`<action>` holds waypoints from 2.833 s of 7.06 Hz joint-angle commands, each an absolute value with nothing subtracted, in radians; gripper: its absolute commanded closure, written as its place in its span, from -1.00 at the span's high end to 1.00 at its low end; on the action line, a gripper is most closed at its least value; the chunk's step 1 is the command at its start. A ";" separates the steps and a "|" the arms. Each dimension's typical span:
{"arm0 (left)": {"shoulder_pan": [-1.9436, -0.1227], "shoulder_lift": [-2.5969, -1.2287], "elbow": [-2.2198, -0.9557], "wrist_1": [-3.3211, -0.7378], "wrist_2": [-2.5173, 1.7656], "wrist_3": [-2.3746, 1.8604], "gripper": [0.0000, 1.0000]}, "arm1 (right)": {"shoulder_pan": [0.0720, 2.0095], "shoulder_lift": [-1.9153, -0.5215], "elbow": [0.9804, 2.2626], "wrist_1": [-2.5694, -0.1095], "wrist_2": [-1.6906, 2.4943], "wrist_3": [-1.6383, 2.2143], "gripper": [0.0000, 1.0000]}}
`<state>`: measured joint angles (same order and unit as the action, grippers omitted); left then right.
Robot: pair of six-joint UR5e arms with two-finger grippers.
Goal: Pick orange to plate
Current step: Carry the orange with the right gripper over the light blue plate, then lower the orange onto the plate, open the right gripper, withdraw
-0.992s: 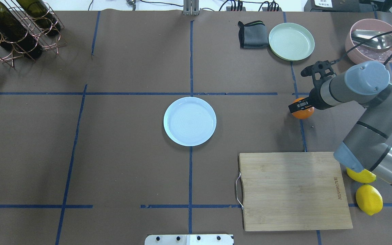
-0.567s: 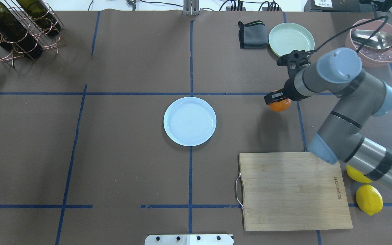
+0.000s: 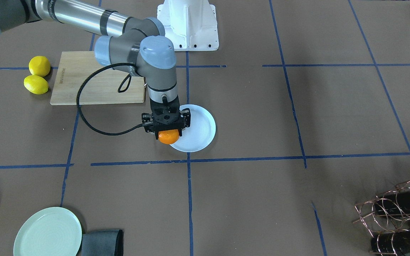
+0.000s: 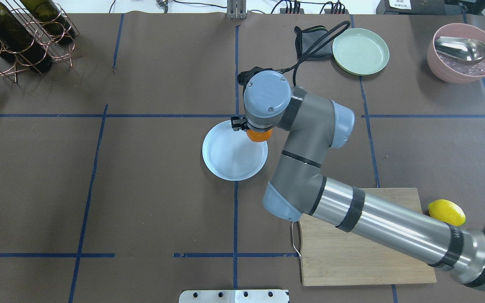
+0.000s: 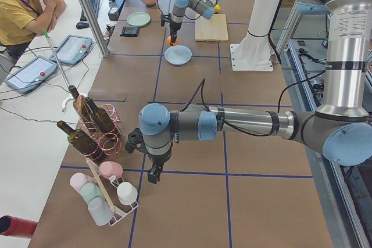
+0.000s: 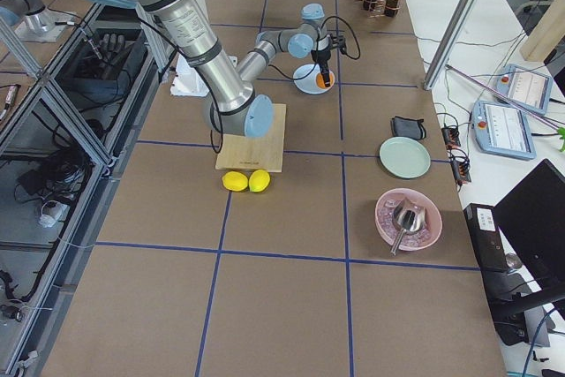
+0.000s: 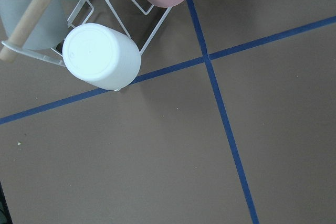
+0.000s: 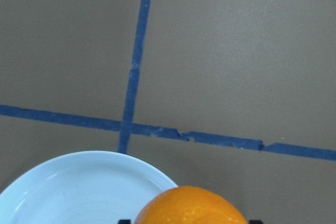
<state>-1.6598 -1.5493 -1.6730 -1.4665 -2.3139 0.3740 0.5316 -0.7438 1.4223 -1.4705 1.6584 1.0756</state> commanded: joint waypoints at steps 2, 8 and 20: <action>-1.660 -1.549 -1.672 -1.466 -2.327 0.373 1.00 | 0.453 -0.678 1.336 -1.474 1.592 1.131 0.05; -1.660 -1.549 -1.672 -1.466 -2.332 0.373 1.00 | 0.462 -0.670 1.354 -1.474 1.598 1.163 1.00; -1.660 -1.542 -1.675 -1.460 -2.421 0.229 1.00 | 1.547 -1.568 1.697 -1.573 2.272 -0.279 1.00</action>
